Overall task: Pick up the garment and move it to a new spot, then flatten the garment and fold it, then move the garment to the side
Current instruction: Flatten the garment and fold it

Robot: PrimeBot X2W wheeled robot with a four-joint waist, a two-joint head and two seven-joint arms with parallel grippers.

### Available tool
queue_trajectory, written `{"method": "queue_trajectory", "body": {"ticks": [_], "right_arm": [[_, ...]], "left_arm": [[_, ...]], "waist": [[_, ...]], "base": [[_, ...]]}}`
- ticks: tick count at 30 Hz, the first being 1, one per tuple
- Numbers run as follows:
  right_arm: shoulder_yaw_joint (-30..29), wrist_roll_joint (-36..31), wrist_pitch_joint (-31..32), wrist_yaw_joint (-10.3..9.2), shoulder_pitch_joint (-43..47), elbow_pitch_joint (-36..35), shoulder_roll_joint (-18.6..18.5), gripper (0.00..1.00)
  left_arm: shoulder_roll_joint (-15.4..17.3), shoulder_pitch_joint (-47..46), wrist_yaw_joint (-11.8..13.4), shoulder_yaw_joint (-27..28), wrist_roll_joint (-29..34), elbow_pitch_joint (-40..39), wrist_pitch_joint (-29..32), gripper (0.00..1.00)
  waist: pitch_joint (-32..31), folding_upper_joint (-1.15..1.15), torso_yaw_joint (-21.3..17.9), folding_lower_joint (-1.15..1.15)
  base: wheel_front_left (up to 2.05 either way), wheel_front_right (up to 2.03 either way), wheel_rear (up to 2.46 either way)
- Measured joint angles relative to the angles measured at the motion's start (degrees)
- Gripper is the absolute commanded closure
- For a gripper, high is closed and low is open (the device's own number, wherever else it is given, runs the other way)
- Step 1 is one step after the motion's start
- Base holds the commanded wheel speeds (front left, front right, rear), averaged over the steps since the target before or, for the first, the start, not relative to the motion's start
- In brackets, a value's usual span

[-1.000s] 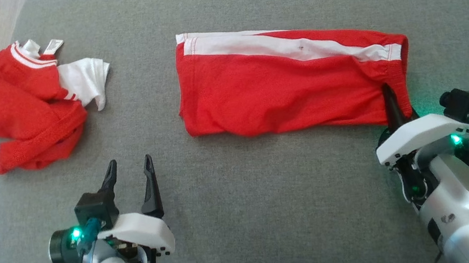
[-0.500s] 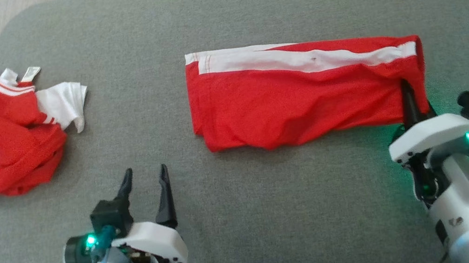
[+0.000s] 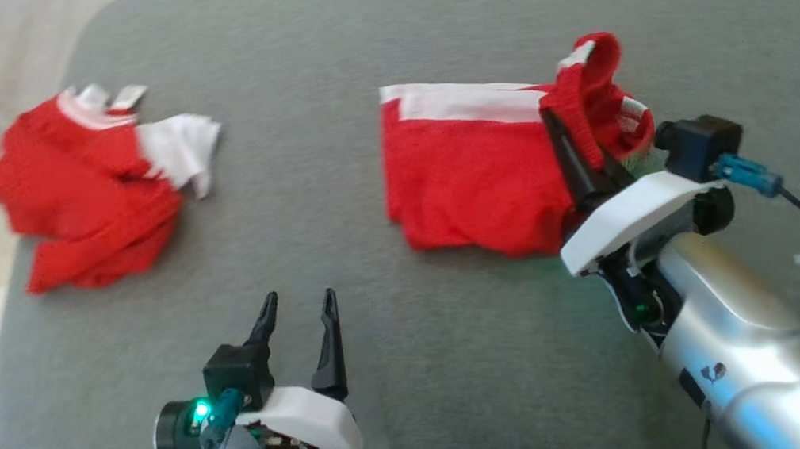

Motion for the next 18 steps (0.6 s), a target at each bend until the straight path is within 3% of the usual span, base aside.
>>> {"method": "queue_trajectory", "body": {"ticks": [9, 10, 11, 12, 13, 18], "right_arm": [[5.33, 1.57, -0.01, 0.0, -5.63, 7.8, -0.19, 1.0], [5.63, 1.63, -0.01, 0.0, -6.42, 8.98, -0.21, 0.89], [6.02, 1.62, -0.01, 0.0, -7.23, 10.2, -0.23, 0.29], [6.5, 1.4, -0.01, 0.0, -8.02, 11.38, -0.23, 0.29], [6.76, 1.21, -0.02, 0.0, -8.7, 12.36, -0.23, 0.0], [5.3, 1.23, -0.08, 0.0, -10.84, 12.2, -0.16, 0.0]], "left_arm": [[0.0, -0.01, 0.59, -3.13, -2.07, -0.13, 0.0, 0.0], [0.0, 0.0, 0.6, -3.45, -2.3, -0.1, 0.0, 0.0], [0.0, 0.0, 0.62, -3.67, -2.3, -0.02, 0.0, 0.0], [0.0, 0.01, 0.67, -3.78, -2.3, 0.04, 0.0, 0.0], [0.0, 0.01, 0.91, -3.9, -2.34, 0.09, 0.0, 0.0], [0.0, 0.06, 1.79, -3.99, -2.87, 0.14, 0.0, 0.0]], "waist": [[0.46, 0.0, 9.52, 0.0], [0.56, 0.0, 10.57, 0.0], [0.65, 0.0, 11.61, 0.0], [0.75, 0.0, 12.58, 0.0], [0.84, 0.0, 13.46, 0.0], [1.47, 0.0, 15.78, 0.0]], "base": [[0.0, 0.0, 0.0], [0.0, 0.0, 0.0], [0.0, 0.0, 0.0], [0.0, 0.0, 0.0], [0.0, 0.0, 0.0], [0.0, 0.0, 0.0]]}}
